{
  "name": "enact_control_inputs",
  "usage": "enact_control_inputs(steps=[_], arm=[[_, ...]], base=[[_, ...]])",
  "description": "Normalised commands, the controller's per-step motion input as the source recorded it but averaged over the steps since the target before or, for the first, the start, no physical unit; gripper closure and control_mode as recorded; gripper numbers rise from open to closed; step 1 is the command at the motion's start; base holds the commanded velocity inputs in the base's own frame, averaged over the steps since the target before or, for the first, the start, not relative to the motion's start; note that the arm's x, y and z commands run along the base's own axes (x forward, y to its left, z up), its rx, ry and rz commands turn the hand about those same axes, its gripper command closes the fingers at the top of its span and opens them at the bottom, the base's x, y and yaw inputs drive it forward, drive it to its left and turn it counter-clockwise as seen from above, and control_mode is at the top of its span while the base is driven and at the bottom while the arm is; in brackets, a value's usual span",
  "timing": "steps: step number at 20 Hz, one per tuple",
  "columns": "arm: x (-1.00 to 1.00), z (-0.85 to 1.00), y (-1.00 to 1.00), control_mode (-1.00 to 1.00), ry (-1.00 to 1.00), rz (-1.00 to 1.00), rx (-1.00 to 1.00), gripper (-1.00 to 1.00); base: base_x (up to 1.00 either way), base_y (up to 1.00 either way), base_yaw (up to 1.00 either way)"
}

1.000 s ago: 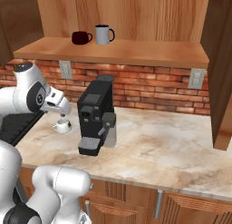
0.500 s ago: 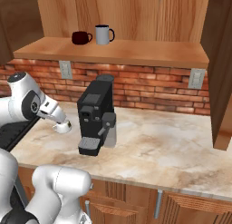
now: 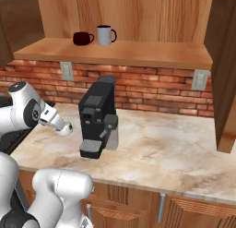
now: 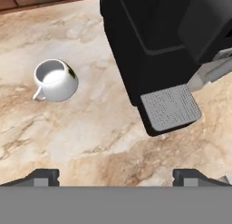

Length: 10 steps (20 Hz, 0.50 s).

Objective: Pick the mug on the counter and place it in the cabinet with the handle facing the right, like the mugs already inside.

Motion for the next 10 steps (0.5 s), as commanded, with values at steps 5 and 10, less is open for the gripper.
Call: enact_control_inputs(steps=[5, 10], arm=[[0.19, -0.33, 0.29, -1.0, 0.0, -0.03, 0.0, -1.0], [0.26, -0.3, 0.27, -1.0, 0.0, -0.06, 0.0, -1.0]], base=[[0.0, 0.0, 0.0], [0.0, 0.0, 0.0]])
